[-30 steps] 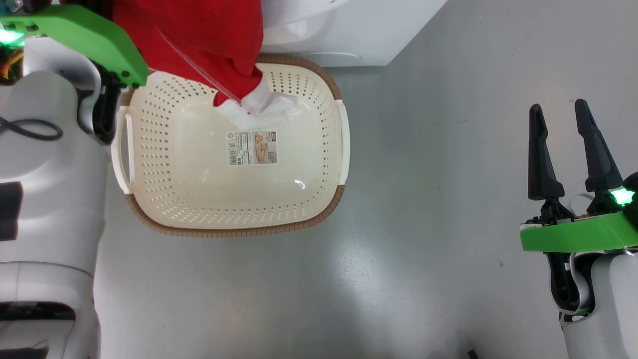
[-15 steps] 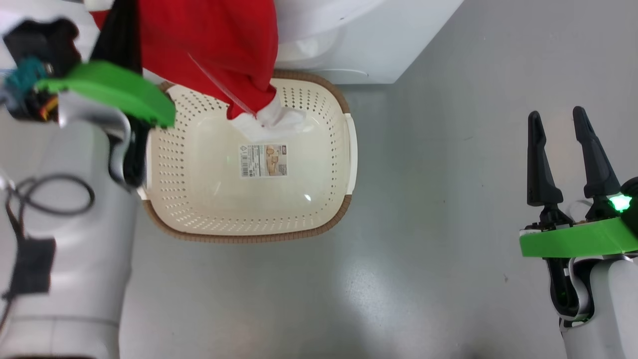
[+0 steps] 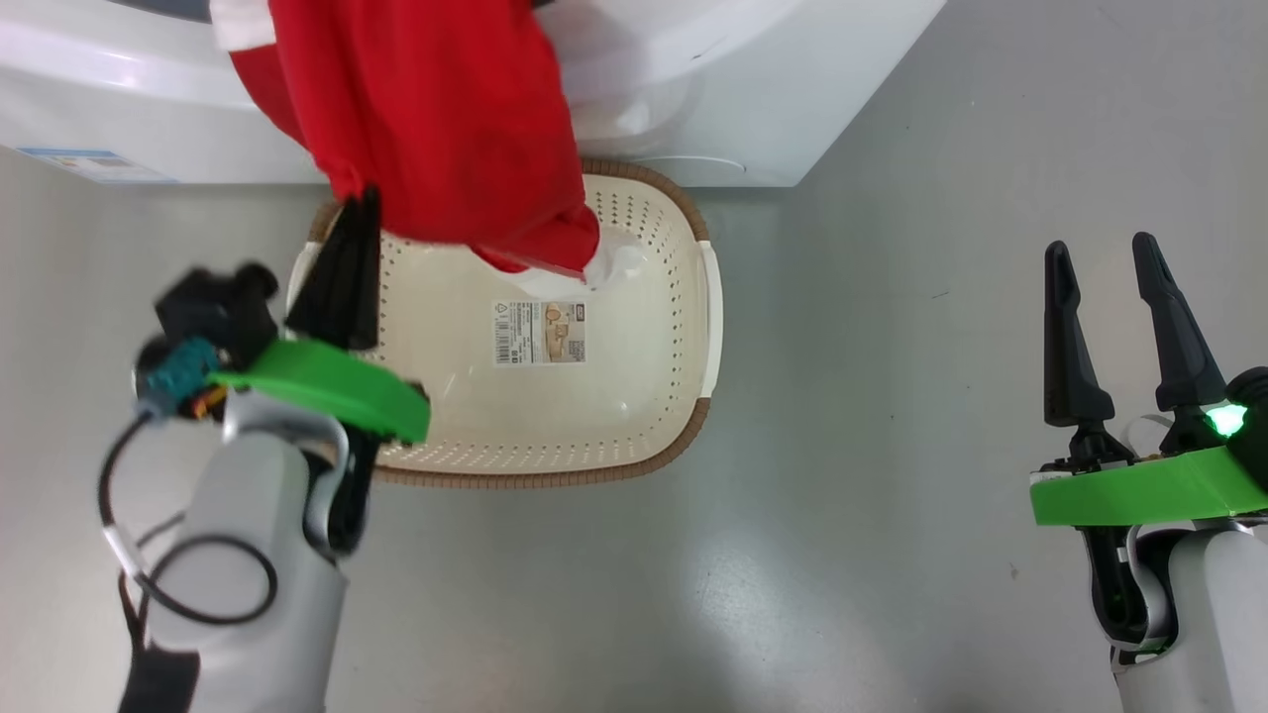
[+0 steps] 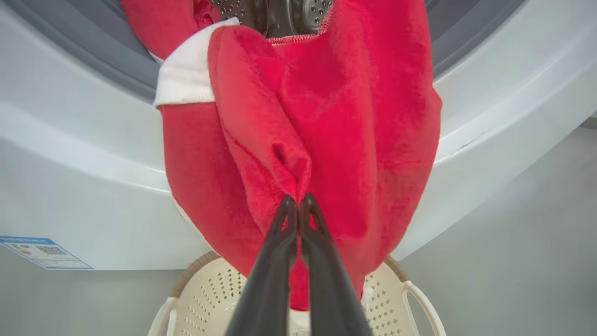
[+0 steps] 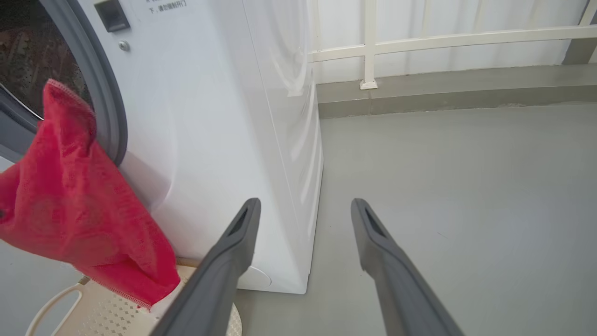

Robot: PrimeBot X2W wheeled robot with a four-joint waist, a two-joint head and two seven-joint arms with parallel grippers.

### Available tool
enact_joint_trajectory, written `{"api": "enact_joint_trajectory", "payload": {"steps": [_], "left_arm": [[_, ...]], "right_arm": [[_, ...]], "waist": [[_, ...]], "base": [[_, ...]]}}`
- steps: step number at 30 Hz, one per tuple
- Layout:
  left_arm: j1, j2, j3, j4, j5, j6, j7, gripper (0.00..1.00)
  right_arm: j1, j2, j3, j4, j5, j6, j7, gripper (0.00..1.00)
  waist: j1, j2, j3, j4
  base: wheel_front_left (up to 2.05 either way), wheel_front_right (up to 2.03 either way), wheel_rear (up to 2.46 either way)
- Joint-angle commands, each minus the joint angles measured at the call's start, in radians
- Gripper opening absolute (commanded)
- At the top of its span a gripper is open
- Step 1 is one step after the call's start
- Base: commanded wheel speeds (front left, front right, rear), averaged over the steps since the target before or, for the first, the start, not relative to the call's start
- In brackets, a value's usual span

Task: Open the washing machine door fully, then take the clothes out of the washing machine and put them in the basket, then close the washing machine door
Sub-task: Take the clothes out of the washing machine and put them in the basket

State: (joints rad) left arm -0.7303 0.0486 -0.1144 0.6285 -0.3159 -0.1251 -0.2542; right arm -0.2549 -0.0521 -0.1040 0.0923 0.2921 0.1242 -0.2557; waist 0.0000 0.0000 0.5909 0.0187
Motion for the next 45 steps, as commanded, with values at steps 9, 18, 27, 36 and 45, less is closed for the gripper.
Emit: {"api": "enact_joint_trajectory", "payload": {"steps": [9, 18, 27, 36, 45], "left_arm": [[0.131, 0.014, 0.008, 0.042, -0.014, -0.003, -0.008, 0.0], [0.123, 0.005, -0.044, 0.181, -0.027, -0.004, -0.008, 0.0], [0.046, 0.002, -0.086, 0.327, -0.048, -0.005, -0.008, 0.0], [-0.035, 0.002, -0.092, 0.37, -0.033, -0.005, -0.008, 0.0], [-0.084, 0.008, -0.109, 0.387, -0.02, -0.005, -0.008, 0.0]], "right_arm": [[0.02, 0.002, 0.021, -0.023, 0.005, 0.007, -0.006, 1.0], [0.008, 0.002, 0.027, -0.024, 0.005, 0.007, -0.006, 1.0], [-0.005, 0.002, 0.024, -0.031, 0.006, 0.007, -0.006, 1.0], [-0.025, 0.002, 0.028, -0.04, 0.012, 0.007, -0.006, 1.0], [-0.041, 0.002, 0.027, -0.048, 0.016, 0.007, -0.006, 1.0]], "waist": [[0.0, 0.0, 0.014, -0.004], [0.0, 0.0, 0.03, -0.01], [0.0, 0.0, 0.06, -0.022], [0.0, 0.0, 0.106, -0.037], [0.0, 0.0, 0.15, -0.047]], "base": [[0.0, 0.0, 0.0], [0.0, 0.0, 0.0], [0.0, 0.0, 0.0], [0.0, 0.0, 0.0], [0.0, 0.0, 0.0]]}}
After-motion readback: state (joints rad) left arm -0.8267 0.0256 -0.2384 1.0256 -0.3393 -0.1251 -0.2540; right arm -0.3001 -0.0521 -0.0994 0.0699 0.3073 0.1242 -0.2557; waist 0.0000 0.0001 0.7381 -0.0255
